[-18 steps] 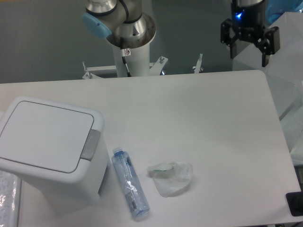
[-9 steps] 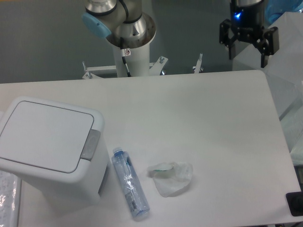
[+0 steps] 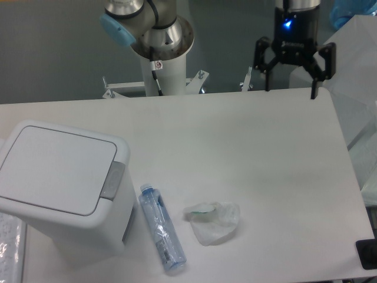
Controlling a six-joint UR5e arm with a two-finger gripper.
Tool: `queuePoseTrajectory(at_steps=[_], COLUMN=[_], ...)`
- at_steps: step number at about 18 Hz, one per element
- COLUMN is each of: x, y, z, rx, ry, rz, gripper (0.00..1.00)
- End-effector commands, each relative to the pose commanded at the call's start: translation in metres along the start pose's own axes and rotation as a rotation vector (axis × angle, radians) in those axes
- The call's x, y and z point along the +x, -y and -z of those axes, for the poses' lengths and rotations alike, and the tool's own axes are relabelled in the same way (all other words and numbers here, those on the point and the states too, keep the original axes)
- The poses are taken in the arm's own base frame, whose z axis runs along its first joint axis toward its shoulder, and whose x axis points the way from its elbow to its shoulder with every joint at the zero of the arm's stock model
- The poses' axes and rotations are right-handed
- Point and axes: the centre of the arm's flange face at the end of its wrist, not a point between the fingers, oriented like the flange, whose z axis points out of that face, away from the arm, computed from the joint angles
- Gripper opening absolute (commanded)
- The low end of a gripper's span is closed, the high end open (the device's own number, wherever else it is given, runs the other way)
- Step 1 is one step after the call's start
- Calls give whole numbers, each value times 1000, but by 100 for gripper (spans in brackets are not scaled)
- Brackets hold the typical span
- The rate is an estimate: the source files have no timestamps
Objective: Open the trash can
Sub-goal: 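Move the open gripper toward the trash can's grey lid button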
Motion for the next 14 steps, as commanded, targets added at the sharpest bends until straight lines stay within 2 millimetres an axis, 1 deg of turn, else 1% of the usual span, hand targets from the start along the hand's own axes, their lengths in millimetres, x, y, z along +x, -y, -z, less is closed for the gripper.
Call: queuePoseTrajectory(at_steps=[2,4,5,7,8,10,11,13,14], x=[12,18,25,45,50,50,51,57,62], y=[16,34,44,61,66,72,76,88,95], z=[-1,-2,-2,-10,-13,-16,-17,-25,-34], rx=[11,24,30,30,31,48,60,97,111], ry=[-11,-18,-26,-57,-65,-61,-54,-61,-69], rz=[73,163,213,293,313,365,424,543,574], gripper=[100,100,100,100,100,100,100,100,100])
